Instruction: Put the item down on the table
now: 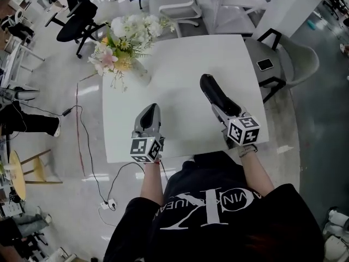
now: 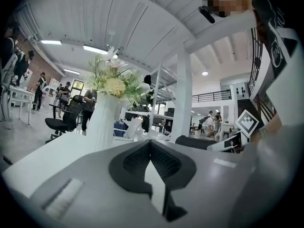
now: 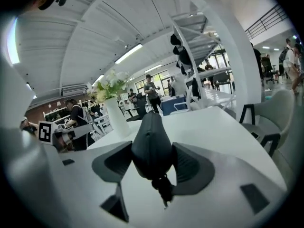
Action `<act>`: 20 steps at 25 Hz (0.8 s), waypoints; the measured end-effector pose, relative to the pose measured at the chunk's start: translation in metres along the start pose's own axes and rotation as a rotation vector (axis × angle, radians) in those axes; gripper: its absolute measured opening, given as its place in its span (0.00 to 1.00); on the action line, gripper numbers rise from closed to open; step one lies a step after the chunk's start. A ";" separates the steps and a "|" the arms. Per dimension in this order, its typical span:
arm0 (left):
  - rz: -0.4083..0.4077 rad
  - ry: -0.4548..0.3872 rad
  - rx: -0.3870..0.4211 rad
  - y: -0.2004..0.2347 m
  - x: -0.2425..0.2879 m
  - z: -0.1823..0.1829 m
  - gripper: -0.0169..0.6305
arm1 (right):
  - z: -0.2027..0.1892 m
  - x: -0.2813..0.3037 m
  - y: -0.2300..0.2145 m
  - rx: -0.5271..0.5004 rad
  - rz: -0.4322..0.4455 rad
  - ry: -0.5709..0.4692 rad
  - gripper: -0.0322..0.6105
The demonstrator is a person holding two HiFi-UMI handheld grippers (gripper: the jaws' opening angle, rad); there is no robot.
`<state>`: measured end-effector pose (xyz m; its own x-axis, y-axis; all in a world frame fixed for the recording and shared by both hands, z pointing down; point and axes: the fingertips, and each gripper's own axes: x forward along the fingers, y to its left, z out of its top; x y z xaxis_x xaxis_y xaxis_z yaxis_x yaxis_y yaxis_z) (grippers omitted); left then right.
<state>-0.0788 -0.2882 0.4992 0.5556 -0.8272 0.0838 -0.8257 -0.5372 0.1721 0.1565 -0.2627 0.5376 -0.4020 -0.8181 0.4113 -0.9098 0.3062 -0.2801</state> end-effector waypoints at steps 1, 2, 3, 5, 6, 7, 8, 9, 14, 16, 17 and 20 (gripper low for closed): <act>0.006 0.002 -0.002 0.002 0.003 -0.001 0.05 | 0.000 0.007 -0.002 0.004 0.006 0.018 0.47; 0.013 0.005 -0.006 0.004 0.006 -0.002 0.05 | 0.000 0.014 -0.004 0.007 0.012 0.035 0.47; 0.023 0.007 -0.012 0.006 0.008 -0.004 0.05 | 0.000 0.020 -0.005 0.010 0.018 0.051 0.47; 0.042 0.016 -0.023 0.011 0.011 -0.008 0.05 | 0.000 0.033 -0.006 0.016 0.036 0.075 0.47; 0.051 0.021 -0.026 0.013 0.011 -0.011 0.05 | -0.001 0.039 -0.005 0.019 0.047 0.085 0.47; 0.058 0.025 -0.028 0.014 0.011 -0.012 0.05 | -0.002 0.045 -0.004 0.022 0.061 0.095 0.47; 0.066 0.028 -0.030 0.016 0.011 -0.014 0.05 | -0.002 0.051 -0.002 0.023 0.075 0.106 0.47; 0.075 0.030 -0.032 0.019 0.010 -0.014 0.05 | -0.003 0.056 0.001 0.021 0.090 0.118 0.47; 0.118 0.030 -0.038 0.029 0.004 -0.015 0.05 | -0.008 0.082 0.024 0.003 0.177 0.169 0.47; 0.133 0.032 -0.040 0.031 0.000 -0.016 0.05 | -0.010 0.090 0.035 0.002 0.218 0.191 0.47; 0.141 0.034 -0.041 0.032 -0.002 -0.017 0.05 | -0.012 0.094 0.041 0.004 0.242 0.205 0.47; 0.170 0.038 -0.045 0.037 -0.012 -0.018 0.05 | -0.021 0.104 0.062 -0.002 0.319 0.255 0.47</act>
<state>-0.1145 -0.2954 0.5221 0.4125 -0.8982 0.1519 -0.9033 -0.3818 0.1957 0.0560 -0.3188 0.5814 -0.6764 -0.5350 0.5063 -0.7356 0.5261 -0.4269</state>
